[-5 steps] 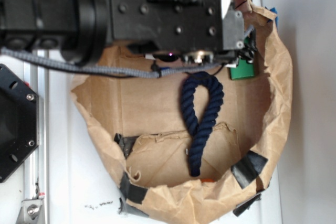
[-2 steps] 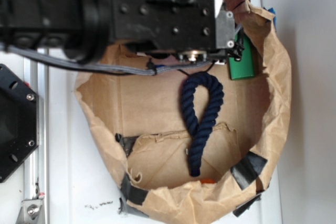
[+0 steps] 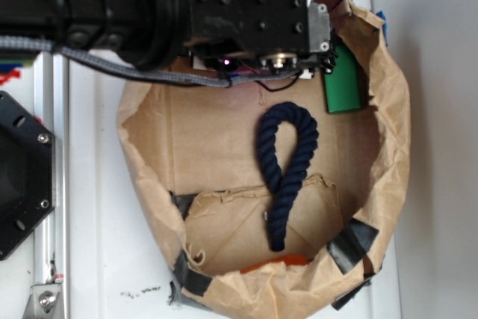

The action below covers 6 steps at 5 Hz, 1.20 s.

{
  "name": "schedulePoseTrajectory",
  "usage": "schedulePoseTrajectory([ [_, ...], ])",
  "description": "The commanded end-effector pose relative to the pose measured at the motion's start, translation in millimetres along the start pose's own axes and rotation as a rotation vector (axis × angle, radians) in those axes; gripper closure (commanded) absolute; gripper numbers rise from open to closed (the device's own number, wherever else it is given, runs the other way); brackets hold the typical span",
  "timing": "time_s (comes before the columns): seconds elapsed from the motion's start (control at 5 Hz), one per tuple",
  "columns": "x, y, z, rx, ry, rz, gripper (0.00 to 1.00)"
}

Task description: Grab the red paper.

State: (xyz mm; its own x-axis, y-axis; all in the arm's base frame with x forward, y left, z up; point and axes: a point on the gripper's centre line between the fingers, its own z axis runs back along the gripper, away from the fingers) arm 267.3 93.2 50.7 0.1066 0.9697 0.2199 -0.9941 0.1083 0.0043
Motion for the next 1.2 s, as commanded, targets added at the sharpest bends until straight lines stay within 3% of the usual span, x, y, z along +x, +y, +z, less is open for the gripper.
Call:
schedulePoseTrajectory([
  [0.0,23.2,-0.6,5.5,-0.028,-0.016,0.057,0.00],
  [0.6,45.9,-1.3,-8.1,-0.002,-0.043,0.100,0.00],
  [0.8,46.4,-3.7,-7.6,-0.014,-0.045,0.111,1.00],
  [1.0,43.4,-4.7,-4.3,-0.034,-0.044,0.090,1.00],
])
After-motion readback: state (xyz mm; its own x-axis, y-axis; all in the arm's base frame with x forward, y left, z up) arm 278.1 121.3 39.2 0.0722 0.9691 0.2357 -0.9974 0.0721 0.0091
